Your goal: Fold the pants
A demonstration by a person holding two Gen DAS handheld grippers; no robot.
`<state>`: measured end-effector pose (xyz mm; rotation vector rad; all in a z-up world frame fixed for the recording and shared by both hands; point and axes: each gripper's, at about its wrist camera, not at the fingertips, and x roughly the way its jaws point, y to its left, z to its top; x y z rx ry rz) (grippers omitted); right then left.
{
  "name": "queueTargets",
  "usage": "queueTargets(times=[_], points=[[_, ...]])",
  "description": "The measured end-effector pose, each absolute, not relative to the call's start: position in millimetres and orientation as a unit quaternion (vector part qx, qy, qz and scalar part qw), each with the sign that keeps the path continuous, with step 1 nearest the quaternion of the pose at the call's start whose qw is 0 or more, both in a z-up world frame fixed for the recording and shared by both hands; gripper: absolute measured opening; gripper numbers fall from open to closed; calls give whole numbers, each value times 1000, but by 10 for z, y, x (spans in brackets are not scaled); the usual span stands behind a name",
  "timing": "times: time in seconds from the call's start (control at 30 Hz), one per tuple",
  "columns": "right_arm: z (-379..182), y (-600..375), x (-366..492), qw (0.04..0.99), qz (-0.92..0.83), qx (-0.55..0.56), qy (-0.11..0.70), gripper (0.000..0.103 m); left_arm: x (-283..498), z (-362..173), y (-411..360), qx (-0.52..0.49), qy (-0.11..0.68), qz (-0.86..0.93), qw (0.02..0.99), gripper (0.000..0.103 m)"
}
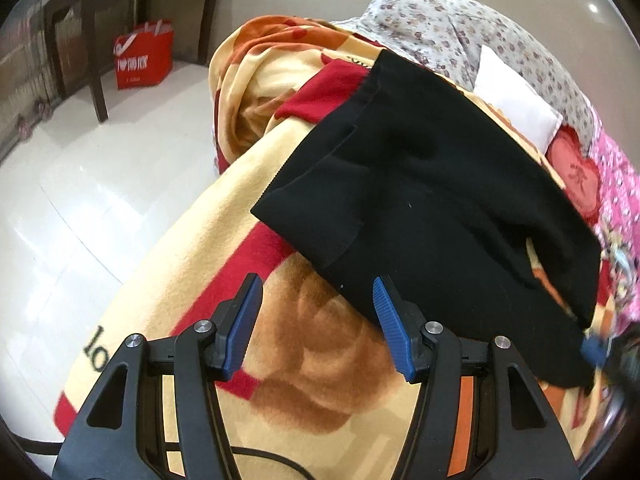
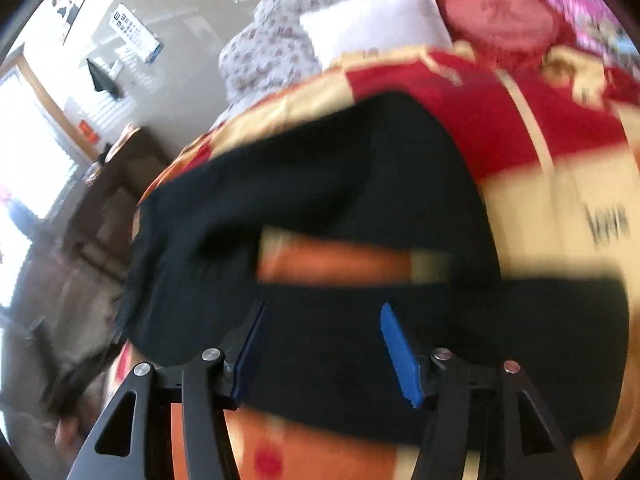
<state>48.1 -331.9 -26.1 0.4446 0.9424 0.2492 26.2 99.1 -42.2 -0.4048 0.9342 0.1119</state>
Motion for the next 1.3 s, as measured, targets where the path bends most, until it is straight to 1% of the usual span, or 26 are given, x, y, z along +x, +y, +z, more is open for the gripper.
queueTargets(times=[0.17,0.2,0.23,0.33,0.43,0.53,0.57,0.6,0.63,0.67,0.73,0.83,0.97,1.0,1.1,1.17,1.27,1.3], points=[[-396,-3548,-270,857,95,223,454,57,390,-474,956,-222,457,37,861,57],[-415,-3611,-376,858,85,226,453,58,415,-491,938,-225,460,32,858,57],[-431,-3663,-449,859,75,229,452,62,441,-504,911,-229,462,28,857,57],[-538,-3844,-484,854,56,257,448,67,494,-504,831,-226,459,27,859,57],[-550,-3936,-363,855,58,288,428,67,544,-491,760,-214,460,29,861,58],[-611,-4018,-175,854,63,325,402,67,569,-507,743,-227,455,15,861,58],[-632,-4027,-121,851,74,337,396,66,581,-517,754,-234,455,9,859,51],[-642,-4005,-40,850,85,340,394,55,593,-524,769,-245,455,3,856,31],[-669,-3990,46,847,100,340,396,36,610,-534,778,-252,459,-3,852,23],[-688,-4003,78,847,102,341,395,30,631,-533,779,-252,463,-6,849,16],[-680,-3991,142,852,101,340,386,17,615,-469,757,-241,457,-7,856,12],[-553,-3979,46,862,107,328,371,11,508,-293,729,-232,437,-24,869,10],[-222,-4034,-181,874,125,317,346,10,253,-10,825,-255,410,-53,874,8],[-129,-4058,-254,876,131,315,341,9,167,47,853,-253,406,-56,877,5],[68,-4085,-485,884,147,296,330,8,-11,141,883,-231,398,-58,886,5],[58,-4062,-543,886,135,271,350,8,-11,83,885,-214,410,-47,885,5],[-103,-4052,-570,877,123,277,372,9,-14,-19,906,-209,412,-24,886,5],[-157,-3998,-565,872,123,278,383,12,-24,-50,911,-212,415,-22,885,6]])
